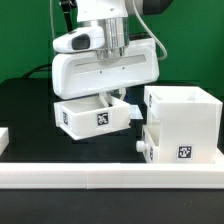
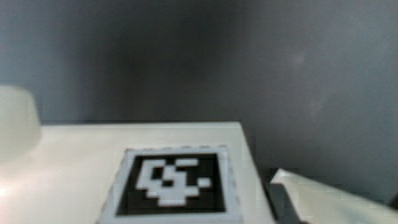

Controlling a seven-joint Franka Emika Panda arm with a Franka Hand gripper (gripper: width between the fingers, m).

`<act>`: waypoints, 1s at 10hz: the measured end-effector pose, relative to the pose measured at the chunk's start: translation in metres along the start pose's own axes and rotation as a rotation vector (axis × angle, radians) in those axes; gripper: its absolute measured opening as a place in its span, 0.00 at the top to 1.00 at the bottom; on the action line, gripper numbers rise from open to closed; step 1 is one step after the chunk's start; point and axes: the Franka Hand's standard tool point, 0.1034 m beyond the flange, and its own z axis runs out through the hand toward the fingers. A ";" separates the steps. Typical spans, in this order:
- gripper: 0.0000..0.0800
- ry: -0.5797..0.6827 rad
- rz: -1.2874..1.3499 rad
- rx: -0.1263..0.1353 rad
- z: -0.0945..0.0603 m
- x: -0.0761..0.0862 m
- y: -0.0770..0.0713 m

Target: Assemble drawer

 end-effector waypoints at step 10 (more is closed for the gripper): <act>0.94 -0.054 -0.781 -0.028 0.003 -0.001 0.010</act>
Offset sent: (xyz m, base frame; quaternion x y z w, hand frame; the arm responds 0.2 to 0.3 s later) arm 0.0000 0.0000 0.0000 0.0000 0.0000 -0.1296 0.9916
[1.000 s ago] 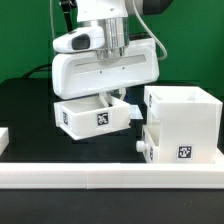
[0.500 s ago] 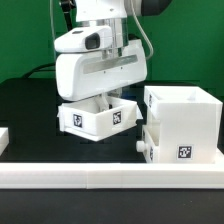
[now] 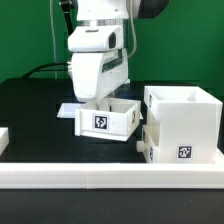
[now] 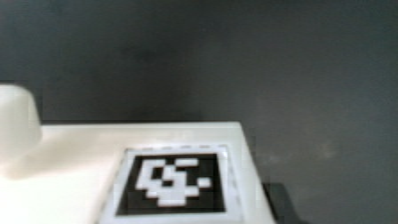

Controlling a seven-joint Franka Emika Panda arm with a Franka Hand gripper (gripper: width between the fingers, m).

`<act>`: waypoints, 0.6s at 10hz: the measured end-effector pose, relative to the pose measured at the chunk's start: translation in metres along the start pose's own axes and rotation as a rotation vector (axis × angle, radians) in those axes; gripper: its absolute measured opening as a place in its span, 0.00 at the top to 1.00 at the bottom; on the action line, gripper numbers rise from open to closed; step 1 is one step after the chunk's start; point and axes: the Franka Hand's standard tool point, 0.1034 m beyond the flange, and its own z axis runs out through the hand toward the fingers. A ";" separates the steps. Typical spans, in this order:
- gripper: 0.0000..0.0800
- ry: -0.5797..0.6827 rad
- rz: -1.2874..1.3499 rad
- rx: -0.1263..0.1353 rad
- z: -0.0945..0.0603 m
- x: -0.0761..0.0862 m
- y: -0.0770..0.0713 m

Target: Assemble drawer

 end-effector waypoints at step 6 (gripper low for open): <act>0.94 -0.015 -0.123 0.009 0.003 0.005 0.005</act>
Offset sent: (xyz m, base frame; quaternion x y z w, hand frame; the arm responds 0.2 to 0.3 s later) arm 0.0131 -0.0029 -0.0031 0.0036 -0.0403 -0.0837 0.9957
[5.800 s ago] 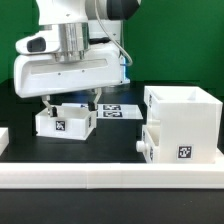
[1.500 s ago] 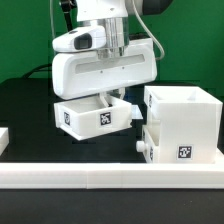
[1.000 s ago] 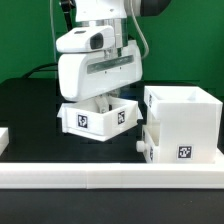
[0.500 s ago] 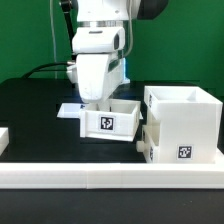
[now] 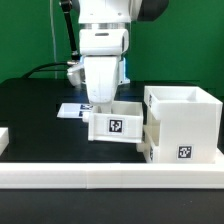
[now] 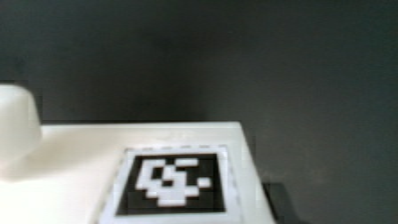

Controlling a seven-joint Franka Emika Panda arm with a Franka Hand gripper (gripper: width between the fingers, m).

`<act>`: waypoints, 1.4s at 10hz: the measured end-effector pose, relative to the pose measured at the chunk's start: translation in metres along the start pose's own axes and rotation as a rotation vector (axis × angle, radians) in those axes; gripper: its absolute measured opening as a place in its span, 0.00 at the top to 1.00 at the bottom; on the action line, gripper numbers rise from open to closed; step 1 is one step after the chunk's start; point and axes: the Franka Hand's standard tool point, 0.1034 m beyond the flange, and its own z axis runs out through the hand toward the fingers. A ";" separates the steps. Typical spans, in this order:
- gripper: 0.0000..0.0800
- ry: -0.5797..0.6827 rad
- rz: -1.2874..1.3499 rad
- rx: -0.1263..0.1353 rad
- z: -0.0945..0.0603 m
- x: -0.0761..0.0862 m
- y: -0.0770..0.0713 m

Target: Assemble drawer

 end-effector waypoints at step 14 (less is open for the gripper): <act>0.94 -0.008 -0.016 -0.010 0.000 0.004 0.009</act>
Offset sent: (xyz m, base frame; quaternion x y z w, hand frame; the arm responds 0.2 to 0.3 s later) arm 0.0000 0.0000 0.0000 0.0000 0.0000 0.0000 1.0000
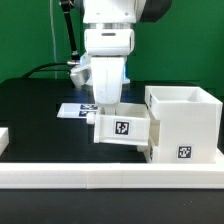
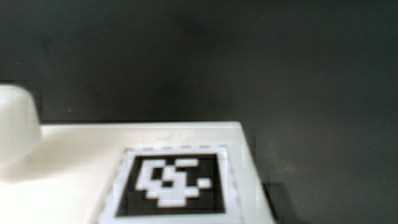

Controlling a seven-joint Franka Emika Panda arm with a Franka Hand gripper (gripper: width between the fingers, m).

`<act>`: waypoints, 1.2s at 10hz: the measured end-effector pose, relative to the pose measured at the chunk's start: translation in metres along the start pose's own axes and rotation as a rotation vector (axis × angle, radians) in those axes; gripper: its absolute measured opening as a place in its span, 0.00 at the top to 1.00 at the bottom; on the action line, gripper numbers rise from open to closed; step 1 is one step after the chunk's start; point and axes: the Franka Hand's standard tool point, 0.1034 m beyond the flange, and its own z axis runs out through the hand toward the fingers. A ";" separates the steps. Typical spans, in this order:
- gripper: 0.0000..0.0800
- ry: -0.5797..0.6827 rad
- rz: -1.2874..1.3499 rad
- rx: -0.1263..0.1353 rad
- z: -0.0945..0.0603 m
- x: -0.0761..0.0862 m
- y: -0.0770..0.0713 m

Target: Assemble drawer

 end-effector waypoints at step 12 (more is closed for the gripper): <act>0.94 -0.008 -0.048 0.008 -0.001 0.004 -0.001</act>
Offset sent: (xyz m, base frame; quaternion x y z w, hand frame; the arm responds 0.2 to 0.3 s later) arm 0.0034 0.0015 0.0098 0.0116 -0.0295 -0.0921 0.9952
